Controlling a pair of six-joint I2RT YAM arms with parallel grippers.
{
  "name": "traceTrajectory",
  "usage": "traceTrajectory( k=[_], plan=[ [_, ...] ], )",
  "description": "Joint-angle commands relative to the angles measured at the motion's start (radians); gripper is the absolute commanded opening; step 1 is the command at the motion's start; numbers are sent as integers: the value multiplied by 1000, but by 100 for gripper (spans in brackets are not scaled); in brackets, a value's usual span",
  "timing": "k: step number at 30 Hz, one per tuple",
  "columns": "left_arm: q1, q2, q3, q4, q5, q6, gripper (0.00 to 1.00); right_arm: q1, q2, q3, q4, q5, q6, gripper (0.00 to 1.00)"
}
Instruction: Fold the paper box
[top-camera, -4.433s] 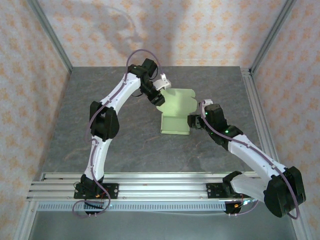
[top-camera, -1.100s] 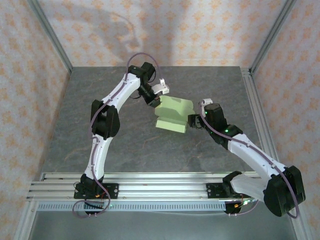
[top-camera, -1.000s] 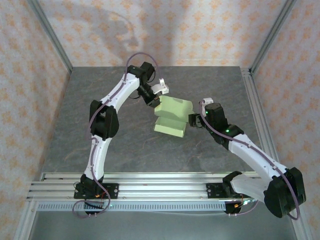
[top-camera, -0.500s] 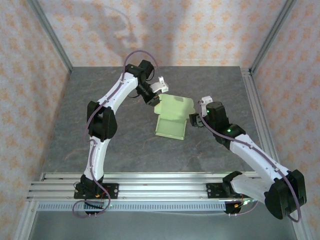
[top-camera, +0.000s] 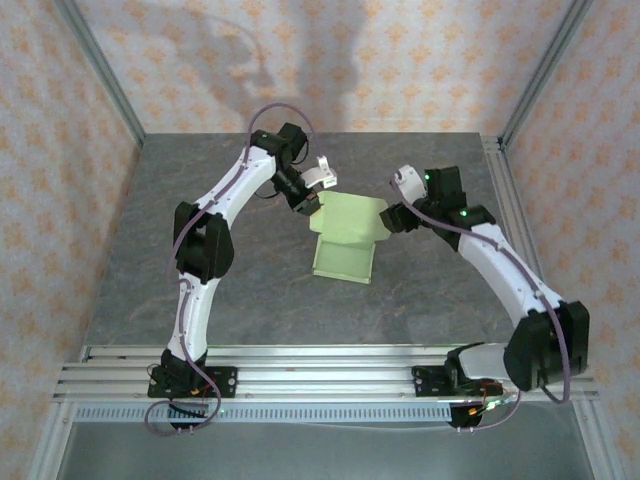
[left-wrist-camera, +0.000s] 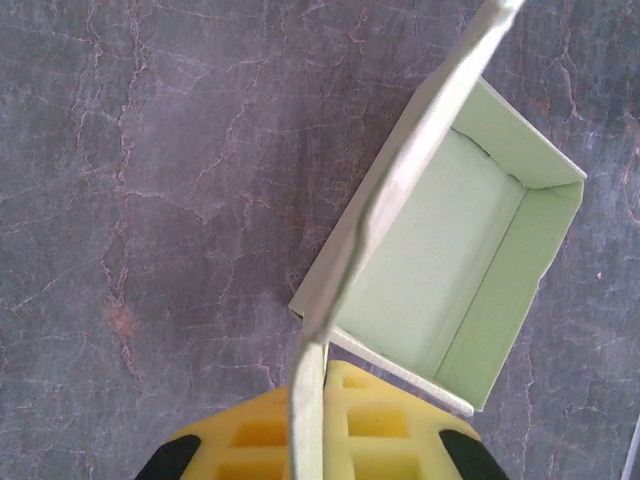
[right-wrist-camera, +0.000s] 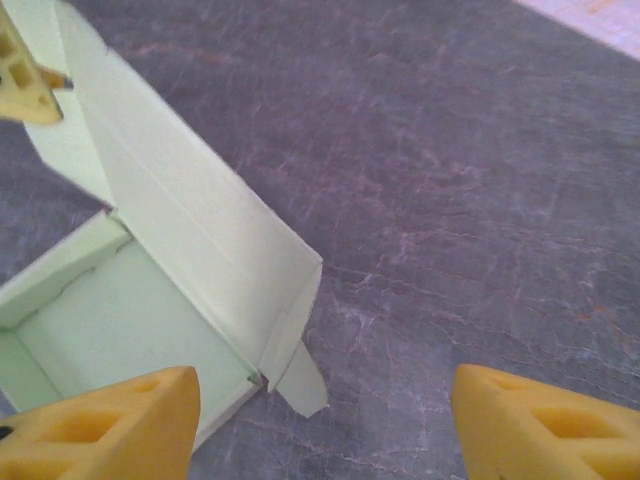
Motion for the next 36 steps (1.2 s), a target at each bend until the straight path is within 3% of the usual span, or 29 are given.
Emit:
traceTrajectory(
  k=[1, 3, 8, 15, 30, 31, 34, 36],
  plan=[
    [3, -51, -3, -27, 25, 22, 4, -28, 73, 93, -165, -137, -149, 64],
    [3, -52, -3, -30, 24, 24, 4, -37, 126, 136, -218, -174, -187, 59],
    [3, -53, -6, -33, 28, 24, 4, -41, 242, 234, -317, -202, -228, 35],
    [3, -58, -4, -33, 31, 26, 4, -48, 321, 285, -378, -217, -264, 28],
    [3, -51, -6, -36, 34, 28, 4, -61, 406, 350, -450, -238, -309, 27],
    [3, -52, -6, -36, 33, 28, 4, -61, 408, 356, -455, -238, -308, 25],
    [3, -52, -5, -36, 31, 27, 4, -61, 409, 370, -462, -235, -306, 6],
    [3, -52, -6, -37, 30, 26, 4, -61, 401, 373, -468, -236, -304, 5]
  ],
)
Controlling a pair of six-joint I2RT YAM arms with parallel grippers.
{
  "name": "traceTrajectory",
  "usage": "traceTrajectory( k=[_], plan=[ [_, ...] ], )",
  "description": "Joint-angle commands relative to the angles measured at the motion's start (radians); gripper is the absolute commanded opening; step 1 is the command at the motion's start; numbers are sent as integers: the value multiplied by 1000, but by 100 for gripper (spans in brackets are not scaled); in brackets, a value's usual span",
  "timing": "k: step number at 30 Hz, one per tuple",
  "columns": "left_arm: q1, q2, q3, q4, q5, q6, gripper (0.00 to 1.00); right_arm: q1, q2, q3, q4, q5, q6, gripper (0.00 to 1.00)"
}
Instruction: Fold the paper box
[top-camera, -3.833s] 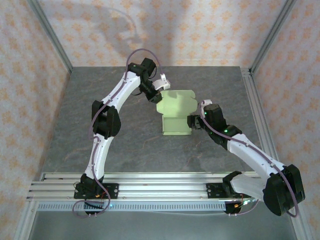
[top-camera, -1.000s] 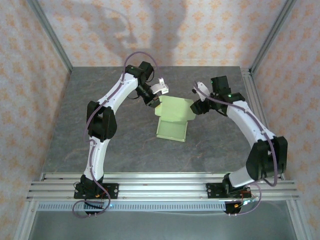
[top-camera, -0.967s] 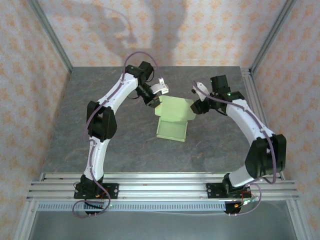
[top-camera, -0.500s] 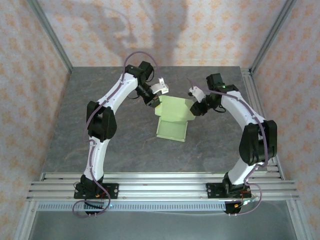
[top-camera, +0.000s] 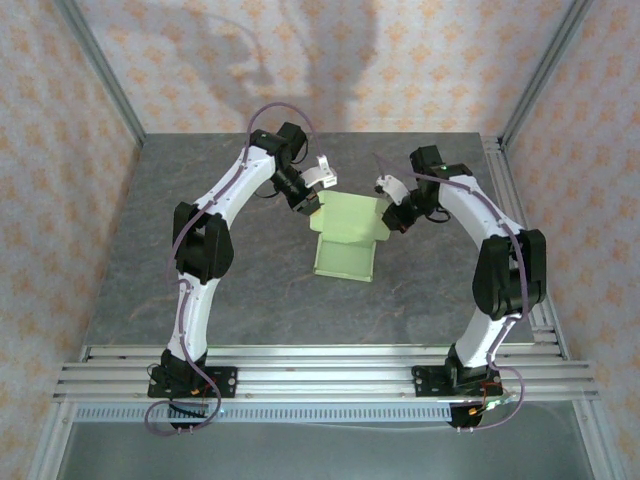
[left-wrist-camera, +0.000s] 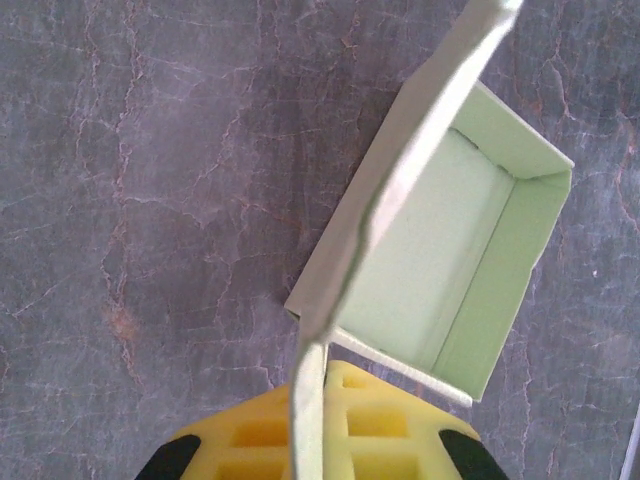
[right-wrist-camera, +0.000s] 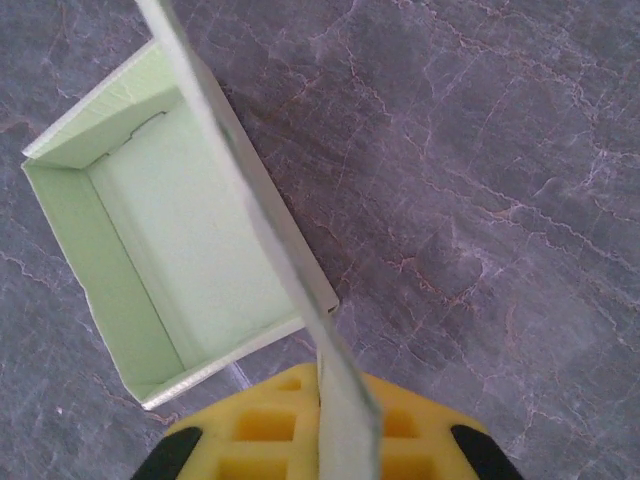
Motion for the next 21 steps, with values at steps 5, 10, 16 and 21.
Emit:
traceTrajectory(
  k=[5, 10, 16, 21],
  plan=[
    [3, -51, -8, -22, 20, -1, 4, -4, -48, 18, -41, -23, 1, 3],
    [3, -75, -41, 51, -10, -117, 4, -6, -126, -41, 59, -11, 148, 0],
    [-5, -166, -189, 213, -69, -307, 0, 36, -296, -208, 285, 162, 399, 0],
    [-25, -172, -182, 250, -163, -469, 0, 67, -360, -269, 342, 317, 520, 0]
  ],
)
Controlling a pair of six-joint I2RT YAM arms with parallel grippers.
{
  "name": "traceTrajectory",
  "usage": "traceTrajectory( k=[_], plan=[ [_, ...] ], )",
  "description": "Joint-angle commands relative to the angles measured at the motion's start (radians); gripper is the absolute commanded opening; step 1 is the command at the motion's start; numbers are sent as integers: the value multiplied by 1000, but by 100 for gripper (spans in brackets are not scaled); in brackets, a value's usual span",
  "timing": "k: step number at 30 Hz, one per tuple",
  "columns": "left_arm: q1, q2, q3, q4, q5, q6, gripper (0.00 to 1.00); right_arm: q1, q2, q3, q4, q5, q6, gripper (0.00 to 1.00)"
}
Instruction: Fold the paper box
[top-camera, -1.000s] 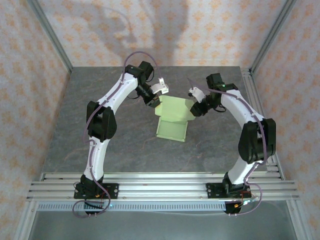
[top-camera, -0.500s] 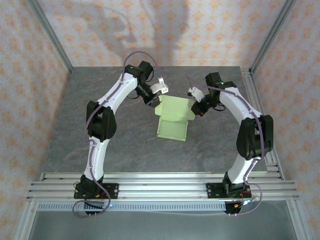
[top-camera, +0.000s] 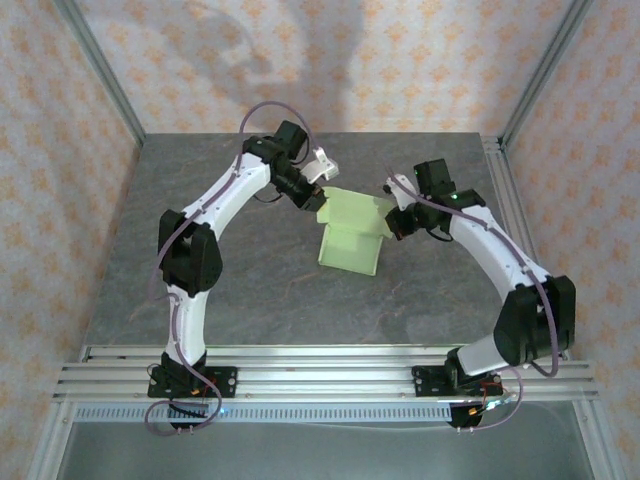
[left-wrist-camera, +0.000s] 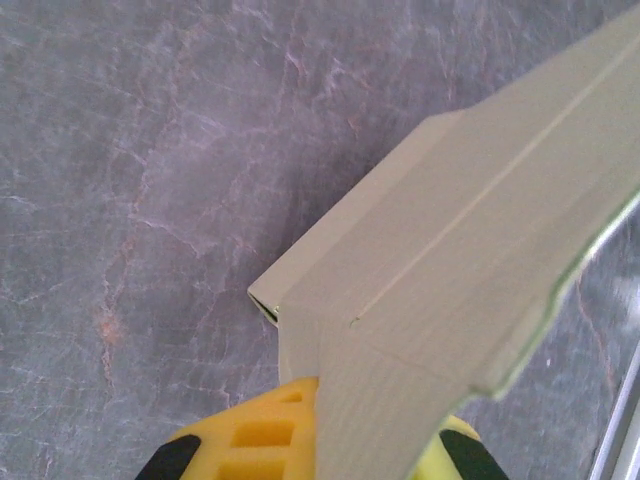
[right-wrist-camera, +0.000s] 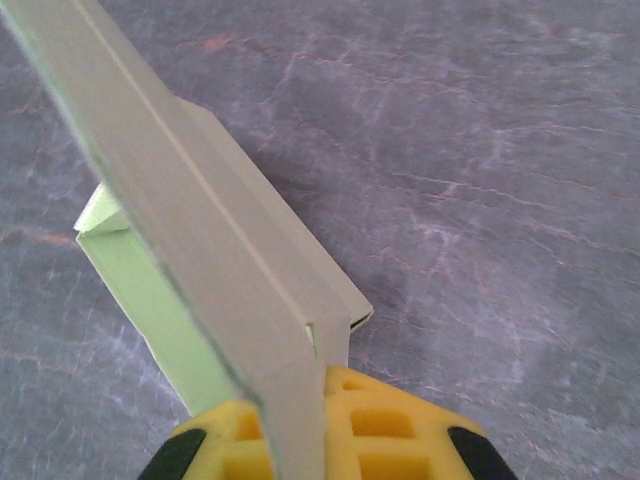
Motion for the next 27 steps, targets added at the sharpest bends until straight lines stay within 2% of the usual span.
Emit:
traceTrajectory(
  k=[1, 11, 22, 27],
  plan=[
    [7, 0, 20, 15, -131, -181, 0, 2, -49, -23, 120, 148, 156, 0],
    [-53, 19, 37, 67, -229, -394, 0, 56, -58, -114, 292, 345, 451, 0],
    [-99, 4, -42, 198, -309, -622, 0, 94, -94, -232, 450, 491, 630, 0],
    [-110, 5, -60, 228, -306, -647, 0, 123, -101, -266, 499, 541, 690, 0]
  ],
)
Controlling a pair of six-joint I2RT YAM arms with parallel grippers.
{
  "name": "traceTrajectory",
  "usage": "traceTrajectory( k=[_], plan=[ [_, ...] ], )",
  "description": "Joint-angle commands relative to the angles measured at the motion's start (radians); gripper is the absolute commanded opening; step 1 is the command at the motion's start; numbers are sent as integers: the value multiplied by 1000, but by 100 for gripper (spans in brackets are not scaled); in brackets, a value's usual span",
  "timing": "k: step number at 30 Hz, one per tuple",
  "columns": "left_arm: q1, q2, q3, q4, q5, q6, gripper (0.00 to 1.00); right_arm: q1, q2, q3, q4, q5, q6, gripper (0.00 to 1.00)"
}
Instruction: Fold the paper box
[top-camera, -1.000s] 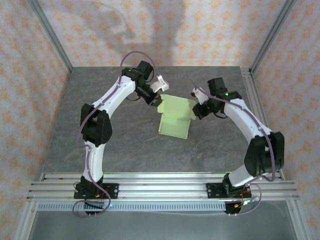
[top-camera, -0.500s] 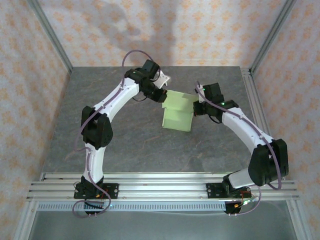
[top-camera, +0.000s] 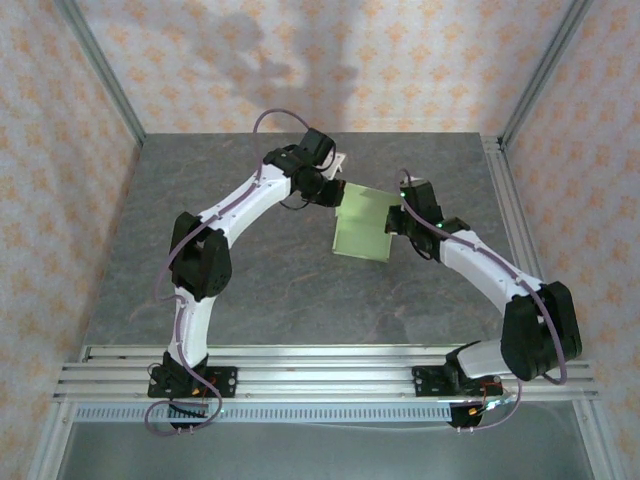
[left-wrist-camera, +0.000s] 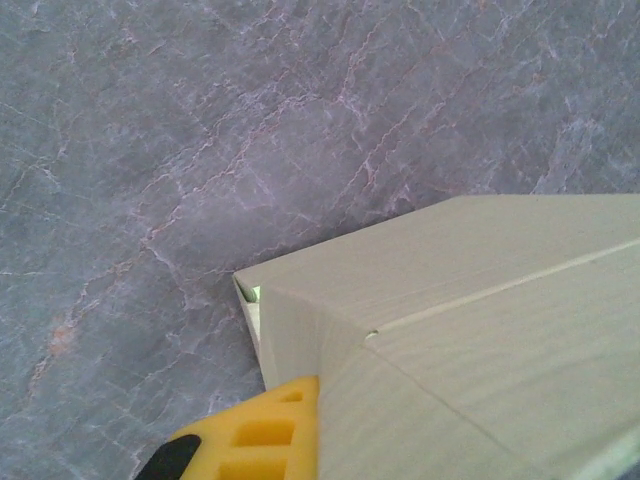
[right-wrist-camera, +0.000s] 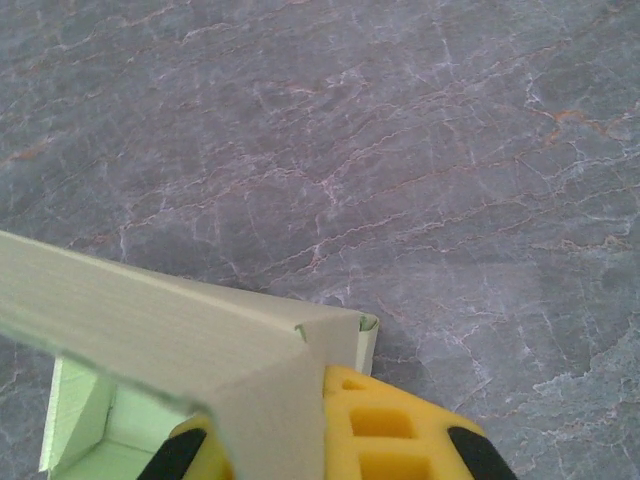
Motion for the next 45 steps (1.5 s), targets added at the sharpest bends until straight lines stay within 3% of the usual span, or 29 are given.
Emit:
traceTrajectory(
  k=[1, 14, 45],
  plan=[
    [8, -6, -23, 6, -70, -71, 0, 17, -40, -23, 101, 127, 89, 0],
    [-14, -16, -121, 145, -71, -136, 0, 76, -52, -136, 250, 313, 152, 0],
    [-51, -89, -301, 313, -128, -213, 0, 150, -122, -341, 467, 409, 149, 0]
  ],
)
